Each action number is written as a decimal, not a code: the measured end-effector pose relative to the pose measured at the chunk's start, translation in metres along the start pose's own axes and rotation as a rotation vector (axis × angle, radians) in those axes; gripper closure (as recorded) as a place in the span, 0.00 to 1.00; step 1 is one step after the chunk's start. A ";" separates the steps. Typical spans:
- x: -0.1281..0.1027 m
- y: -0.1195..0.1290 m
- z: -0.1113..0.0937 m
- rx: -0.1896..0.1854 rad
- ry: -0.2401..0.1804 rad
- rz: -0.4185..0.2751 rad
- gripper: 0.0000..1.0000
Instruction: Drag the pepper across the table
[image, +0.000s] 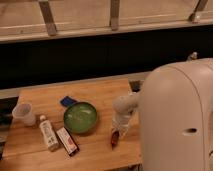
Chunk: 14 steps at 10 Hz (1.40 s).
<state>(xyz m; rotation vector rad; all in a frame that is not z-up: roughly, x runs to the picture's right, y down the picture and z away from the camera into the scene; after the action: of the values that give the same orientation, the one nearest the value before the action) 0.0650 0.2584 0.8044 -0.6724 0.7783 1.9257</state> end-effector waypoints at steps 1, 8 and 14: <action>-0.001 0.000 -0.003 0.003 -0.010 -0.002 1.00; -0.012 0.012 -0.007 0.030 -0.038 -0.033 1.00; -0.049 0.053 -0.027 0.046 -0.088 -0.128 1.00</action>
<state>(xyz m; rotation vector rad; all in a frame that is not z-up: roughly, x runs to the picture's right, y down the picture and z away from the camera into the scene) 0.0425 0.1915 0.8344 -0.5907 0.7057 1.8031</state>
